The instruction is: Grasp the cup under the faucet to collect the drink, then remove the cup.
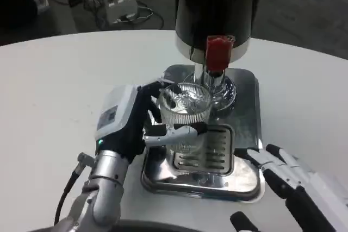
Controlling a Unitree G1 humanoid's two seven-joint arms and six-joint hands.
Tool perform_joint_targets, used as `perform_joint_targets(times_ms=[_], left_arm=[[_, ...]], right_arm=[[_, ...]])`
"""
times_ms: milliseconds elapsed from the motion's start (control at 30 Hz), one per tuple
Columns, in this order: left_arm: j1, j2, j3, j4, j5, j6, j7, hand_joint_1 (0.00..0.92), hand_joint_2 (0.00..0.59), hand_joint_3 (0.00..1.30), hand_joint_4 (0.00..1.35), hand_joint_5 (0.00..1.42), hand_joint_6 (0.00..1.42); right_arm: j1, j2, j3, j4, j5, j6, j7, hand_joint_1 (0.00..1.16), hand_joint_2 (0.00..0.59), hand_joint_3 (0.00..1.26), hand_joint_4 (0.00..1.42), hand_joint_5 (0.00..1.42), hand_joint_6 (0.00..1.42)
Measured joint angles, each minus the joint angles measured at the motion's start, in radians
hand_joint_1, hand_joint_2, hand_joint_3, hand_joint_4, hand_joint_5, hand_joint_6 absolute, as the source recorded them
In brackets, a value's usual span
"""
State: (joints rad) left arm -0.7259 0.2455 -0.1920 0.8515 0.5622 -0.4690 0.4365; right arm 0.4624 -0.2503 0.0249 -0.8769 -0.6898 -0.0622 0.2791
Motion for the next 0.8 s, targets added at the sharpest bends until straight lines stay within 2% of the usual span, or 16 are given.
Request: perform_joint_targets(times_ms=[233,500,667,733,800], left_arm=[[-0.035,-0.029,-0.065,0.041,0.039,0.0,0.066,0.508,0.062,0.6,0.66,0.8,1.0],[-0.036,-0.031,-0.093,0.042,0.038,0.0,0.081,0.481,0.092,0.56,0.59,0.78,0.98],[-0.035,-0.024,-0.096,0.042,0.038,0.0,0.082,0.427,0.126,0.45,0.48,0.72,0.95],[-0.035,-0.022,-0.097,0.041,0.037,0.0,0.082,0.429,0.122,0.31,0.41,0.66,0.9],[-0.035,-0.021,-0.097,0.041,0.037,0.0,0.082,0.414,0.11,0.17,0.4,0.64,0.88]], right_arm=[[0.012,0.001,-0.012,0.0,0.01,0.0,-0.001,0.46,0.441,0.14,0.08,0.0,0.0],[0.01,0.001,-0.012,0.0,0.01,-0.001,-0.002,0.46,0.442,0.14,0.08,0.0,0.0],[0.009,0.001,-0.011,0.0,0.01,-0.001,-0.002,0.46,0.442,0.14,0.08,0.0,0.0],[0.008,0.001,-0.011,0.0,0.01,-0.001,-0.002,0.46,0.442,0.14,0.08,0.0,0.0],[0.006,0.002,-0.011,0.0,0.01,-0.001,-0.002,0.46,0.442,0.14,0.09,0.0,0.0]])
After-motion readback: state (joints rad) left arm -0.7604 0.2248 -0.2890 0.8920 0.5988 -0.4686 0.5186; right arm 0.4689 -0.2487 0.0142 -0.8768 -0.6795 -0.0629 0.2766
